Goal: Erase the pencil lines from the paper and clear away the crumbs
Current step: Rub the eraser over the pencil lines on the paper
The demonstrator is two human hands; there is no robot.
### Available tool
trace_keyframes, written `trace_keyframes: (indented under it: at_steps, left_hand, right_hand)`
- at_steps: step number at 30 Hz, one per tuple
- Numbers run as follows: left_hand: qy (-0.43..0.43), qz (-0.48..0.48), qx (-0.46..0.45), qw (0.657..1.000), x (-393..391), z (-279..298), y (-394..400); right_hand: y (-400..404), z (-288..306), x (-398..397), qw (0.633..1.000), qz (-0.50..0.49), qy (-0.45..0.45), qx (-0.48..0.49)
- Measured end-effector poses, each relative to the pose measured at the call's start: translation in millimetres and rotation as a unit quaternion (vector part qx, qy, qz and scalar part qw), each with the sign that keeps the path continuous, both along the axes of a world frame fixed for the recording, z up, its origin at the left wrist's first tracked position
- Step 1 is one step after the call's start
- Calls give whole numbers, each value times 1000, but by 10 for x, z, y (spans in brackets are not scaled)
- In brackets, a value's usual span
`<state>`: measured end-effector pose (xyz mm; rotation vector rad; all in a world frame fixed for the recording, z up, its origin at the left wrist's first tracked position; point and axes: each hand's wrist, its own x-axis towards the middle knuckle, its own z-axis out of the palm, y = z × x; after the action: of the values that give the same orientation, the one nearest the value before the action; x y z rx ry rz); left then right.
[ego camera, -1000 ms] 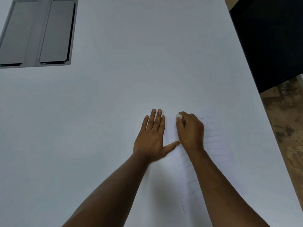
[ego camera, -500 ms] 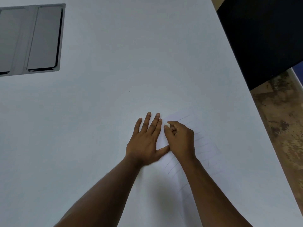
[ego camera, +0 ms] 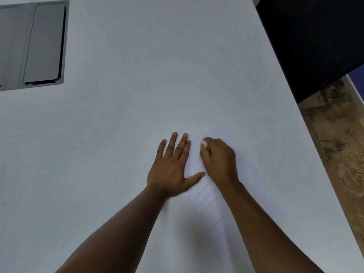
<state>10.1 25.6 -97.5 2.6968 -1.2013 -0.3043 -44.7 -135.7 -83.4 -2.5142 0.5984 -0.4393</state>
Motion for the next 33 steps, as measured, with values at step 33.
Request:
trace_keyframes:
  at_steps: [33]
  left_hand:
    - [-1,4,-15,1000,7,-7,0]
  right_hand:
    - [152,8,26,999,41,-3,28]
